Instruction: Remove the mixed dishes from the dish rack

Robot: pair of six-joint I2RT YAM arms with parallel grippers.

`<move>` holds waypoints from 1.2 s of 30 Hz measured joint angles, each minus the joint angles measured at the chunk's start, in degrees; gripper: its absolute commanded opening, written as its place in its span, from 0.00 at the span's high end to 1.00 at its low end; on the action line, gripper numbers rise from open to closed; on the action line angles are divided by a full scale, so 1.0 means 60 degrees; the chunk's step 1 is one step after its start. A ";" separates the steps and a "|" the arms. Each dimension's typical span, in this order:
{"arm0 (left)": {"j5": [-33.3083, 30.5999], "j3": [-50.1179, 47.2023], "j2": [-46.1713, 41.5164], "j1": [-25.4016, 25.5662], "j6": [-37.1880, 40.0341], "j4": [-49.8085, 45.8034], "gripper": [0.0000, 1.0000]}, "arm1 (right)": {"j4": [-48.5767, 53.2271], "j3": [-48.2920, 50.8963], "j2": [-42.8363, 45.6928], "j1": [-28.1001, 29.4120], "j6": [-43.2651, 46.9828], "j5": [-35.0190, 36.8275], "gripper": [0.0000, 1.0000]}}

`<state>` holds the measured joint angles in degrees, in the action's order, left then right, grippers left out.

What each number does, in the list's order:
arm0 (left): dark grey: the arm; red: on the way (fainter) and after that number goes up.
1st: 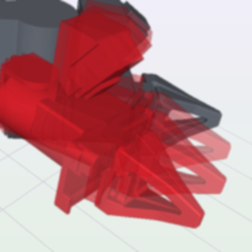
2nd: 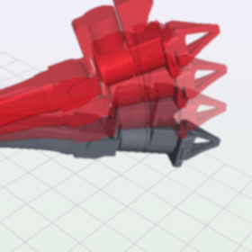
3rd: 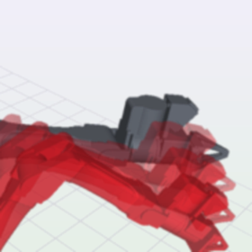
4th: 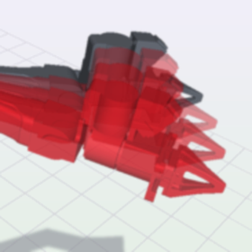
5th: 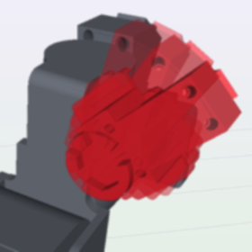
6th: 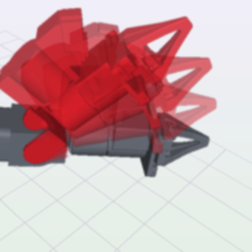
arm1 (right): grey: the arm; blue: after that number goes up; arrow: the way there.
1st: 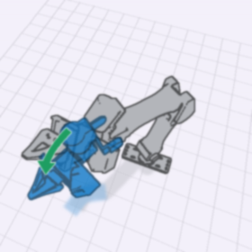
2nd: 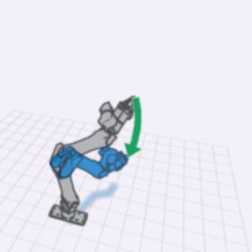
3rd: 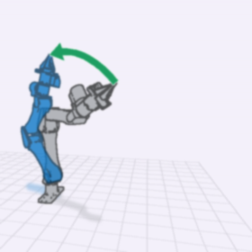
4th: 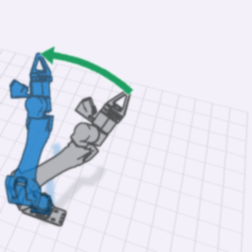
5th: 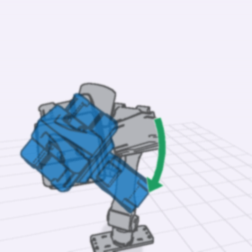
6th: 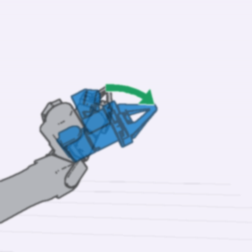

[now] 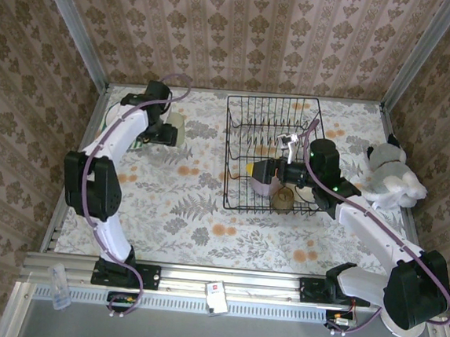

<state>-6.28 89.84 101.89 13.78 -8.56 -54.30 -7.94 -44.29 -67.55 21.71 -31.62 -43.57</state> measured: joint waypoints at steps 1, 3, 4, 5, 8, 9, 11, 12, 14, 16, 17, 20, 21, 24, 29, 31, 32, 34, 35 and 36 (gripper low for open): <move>0.0000 -0.0087 -0.0164 0.0000 -0.0004 0.0022 0.14 | 0.0044 0.0000 0.0000 0.0000 0.0025 0.0036 0.00; 0.0011 -0.0299 -0.0565 0.0011 -0.0015 0.0033 0.06 | 0.0113 0.0000 0.0000 0.0000 0.0062 0.0066 0.00; 0.0011 -0.0437 -0.0823 0.0025 -0.0015 0.0055 0.02 | 0.0124 0.0000 0.0000 0.0004 0.0073 0.0095 0.00; 0.0007 -0.0597 -0.1140 0.0047 -0.0018 0.0058 0.00 | 0.0135 0.0000 0.0000 0.0018 0.0076 0.0120 0.00; 0.0058 -0.0976 -0.2157 0.0102 -0.0055 0.0098 0.00 | 0.0157 0.0000 0.0000 0.0047 0.0149 0.0197 0.00; 0.0084 -0.1100 -0.2495 0.0127 -0.0058 0.0127 0.00 | 0.0157 0.0000 0.0000 0.0055 0.0182 0.0204 0.00; 0.0240 -0.1384 -0.3359 0.0135 -0.0062 0.0178 0.00 | 0.0157 0.0000 0.0004 0.0058 0.0244 0.0208 0.00; 0.0350 -0.1537 -0.3796 0.0135 -0.0062 0.0222 0.00 | 0.0157 0.0000 0.0015 0.0076 0.0248 0.0215 0.00; 0.0586 -0.1934 -0.4754 0.0135 -0.0066 0.0390 0.00 | 0.0160 0.0000 0.0080 0.0120 0.0259 0.0240 0.00; 0.0790 -0.2364 -0.5632 0.0124 -0.0069 0.0557 0.00 | 0.0160 0.0000 0.0197 0.0208 0.0291 0.0270 0.00; 0.0896 -0.2579 -0.6040 0.0124 -0.0073 0.0637 0.00 | 0.0160 0.0000 0.0259 0.0255 0.0321 0.0270 0.00; 0.1235 -0.3344 -0.7337 0.0124 -0.0076 0.0911 0.00 | 0.0157 0.0000 0.0510 0.0433 0.0408 0.0273 0.00; 0.1322 -0.3588 -0.7683 0.0117 -0.0080 0.1005 0.00 | 0.0157 0.0000 0.0586 0.0488 0.0459 0.0277 0.00; 0.1679 -0.4455 -0.8790 0.0066 -0.0142 0.1450 0.00 | 0.0149 0.0000 0.0863 0.0685 0.0576 0.0277 0.00; 0.2645 -0.5898 -1.0138 -0.0007 -0.0324 0.2561 0.00 | 0.0069 0.0047 0.1290 0.0940 0.0820 0.0273 0.00; 0.3195 -0.6510 -1.0546 -0.0011 -0.0368 0.3198 0.00 | 0.0066 0.0109 0.1497 0.1042 0.0871 0.0277 0.00; 0.3472 -0.6863 -1.0746 -0.0011 -0.0401 0.3566 0.00 | 0.0044 0.0149 0.1614 0.1126 0.0943 0.0277 0.00; 0.3858 -0.7406 -1.1052 -0.0036 -0.0565 0.4113 0.00 | -0.0127 0.0233 0.1770 0.1275 0.1071 0.0302 0.00; 0.4065 -0.7650 -1.1173 -0.0080 -0.0681 0.4371 0.00 | -0.0186 0.0233 0.1796 0.1322 0.1107 0.0357 0.00; 0.4229 -0.7828 -1.1245 -0.0124 -0.0809 0.4605 0.00 | -0.0186 0.0208 0.1796 0.1362 0.1147 0.0466 0.00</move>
<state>19.09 42.87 34.41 13.04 -13.41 -26.68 -9.06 -43.05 -56.77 29.89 -24.73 -40.77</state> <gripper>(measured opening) 0.997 0.999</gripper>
